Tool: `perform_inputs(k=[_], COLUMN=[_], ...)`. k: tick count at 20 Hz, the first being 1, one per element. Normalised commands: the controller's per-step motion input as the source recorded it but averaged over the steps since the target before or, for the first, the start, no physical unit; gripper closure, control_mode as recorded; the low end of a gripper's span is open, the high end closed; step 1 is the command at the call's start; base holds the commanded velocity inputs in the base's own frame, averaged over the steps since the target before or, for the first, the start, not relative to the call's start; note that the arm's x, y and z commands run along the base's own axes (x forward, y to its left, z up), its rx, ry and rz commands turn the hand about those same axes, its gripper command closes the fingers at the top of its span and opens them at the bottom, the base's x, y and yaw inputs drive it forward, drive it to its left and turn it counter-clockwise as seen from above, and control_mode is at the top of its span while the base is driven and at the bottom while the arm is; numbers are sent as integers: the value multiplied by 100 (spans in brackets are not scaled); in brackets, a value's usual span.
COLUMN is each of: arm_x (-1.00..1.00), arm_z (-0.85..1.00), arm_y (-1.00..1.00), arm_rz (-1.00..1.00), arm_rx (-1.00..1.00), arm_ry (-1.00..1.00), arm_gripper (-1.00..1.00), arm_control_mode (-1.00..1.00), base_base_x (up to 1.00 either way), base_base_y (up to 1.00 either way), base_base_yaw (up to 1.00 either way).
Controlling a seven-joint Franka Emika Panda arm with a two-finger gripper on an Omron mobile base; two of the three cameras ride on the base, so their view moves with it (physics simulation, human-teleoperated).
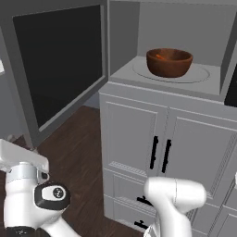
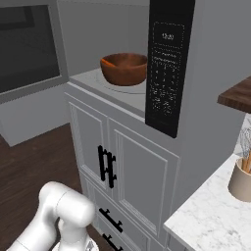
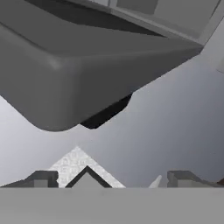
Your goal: Pick the carrot from the sink and place it in the bowl. Then pick the bowl and place it in the microwave. Then close the microwave door and press the start button.
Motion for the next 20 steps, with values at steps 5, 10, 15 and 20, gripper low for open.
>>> perform_inputs(k=[5,10,15,20], arm_x=[27,27,2,-22], arm_z=[5,1,22,49], arm_y=[-43,-39,-35,-70], arm_rz=[5,18,16,11], arm_rx=[20,30,32,39], arm_ry=[-20,-25,-36,-29], arm_gripper=[-100,-100,-100,-100], arm_control_mode=[-100,-100,-100,-100], base_base_x=[0,0,0,0], base_base_y=[0,0,0,0], base_base_yaw=[0,0,0,0])
